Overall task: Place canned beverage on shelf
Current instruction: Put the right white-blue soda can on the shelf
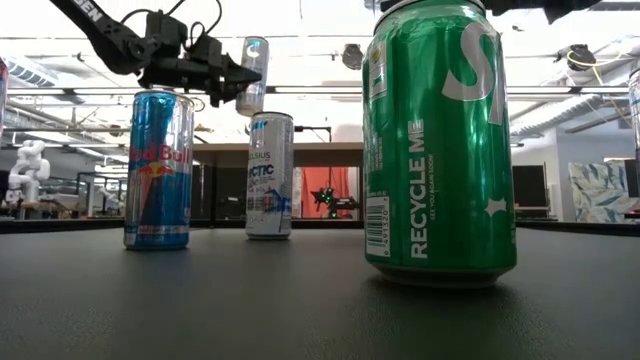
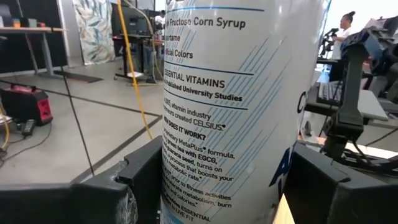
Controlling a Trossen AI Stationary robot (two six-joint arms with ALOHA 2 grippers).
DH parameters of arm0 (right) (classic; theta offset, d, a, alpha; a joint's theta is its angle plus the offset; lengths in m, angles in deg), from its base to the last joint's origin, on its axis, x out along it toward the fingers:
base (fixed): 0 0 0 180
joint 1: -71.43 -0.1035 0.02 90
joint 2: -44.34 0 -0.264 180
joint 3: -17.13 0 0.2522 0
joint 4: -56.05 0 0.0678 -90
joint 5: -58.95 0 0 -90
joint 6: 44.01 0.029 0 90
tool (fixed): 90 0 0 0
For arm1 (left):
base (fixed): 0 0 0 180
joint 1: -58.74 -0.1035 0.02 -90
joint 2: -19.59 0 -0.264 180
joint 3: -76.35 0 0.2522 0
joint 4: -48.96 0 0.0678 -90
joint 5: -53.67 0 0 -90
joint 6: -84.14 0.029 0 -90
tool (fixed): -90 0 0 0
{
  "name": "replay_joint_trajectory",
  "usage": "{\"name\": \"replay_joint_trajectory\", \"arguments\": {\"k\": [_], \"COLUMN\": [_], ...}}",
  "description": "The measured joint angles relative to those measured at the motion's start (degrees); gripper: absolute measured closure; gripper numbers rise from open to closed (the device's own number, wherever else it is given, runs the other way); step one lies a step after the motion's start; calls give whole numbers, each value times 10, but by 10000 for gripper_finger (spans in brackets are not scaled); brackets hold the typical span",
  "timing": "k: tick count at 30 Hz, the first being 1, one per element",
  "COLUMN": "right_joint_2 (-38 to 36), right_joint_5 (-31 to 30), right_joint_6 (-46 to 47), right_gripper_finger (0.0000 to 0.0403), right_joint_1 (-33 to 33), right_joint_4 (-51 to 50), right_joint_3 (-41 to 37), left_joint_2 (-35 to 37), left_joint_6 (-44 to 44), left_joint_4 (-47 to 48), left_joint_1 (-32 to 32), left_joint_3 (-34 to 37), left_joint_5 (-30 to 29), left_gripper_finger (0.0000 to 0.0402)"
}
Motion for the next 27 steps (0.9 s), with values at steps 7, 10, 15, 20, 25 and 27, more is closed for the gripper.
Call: {"name": "replay_joint_trajectory", "arguments": {"k": [7, 10, 15, 20, 25, 27], "right_joint_2": [34, 46, 57, 58, 58, 58], "right_joint_5": [0, 0, 1, 1, 1, 1], "right_joint_6": [-25, -27, -25, -21, -18, -18], "right_gripper_finger": [3, 3, 3, 3, 3, 3], "right_joint_1": [0, 0, 0, 0, 0, 0], "right_joint_4": [26, 41, 49, 50, 56, 63], "right_joint_3": [0, 0, 0, 0, 0, 0], "left_joint_2": [0, 0, 0, 0, -12, -18], "left_joint_6": [1, 4, 10, -1, -2, -2], "left_joint_4": [-1, 0, -45, -119, -137, -139], "left_joint_1": [-15, -21, -33, -42, -44, -44], "left_joint_3": [0, 5, 48, 86, 98, 98], "left_joint_5": [2, 3, 2, 2, 0, 0], "left_gripper_finger": [146, 146, 146, 146, 146, 146]}}
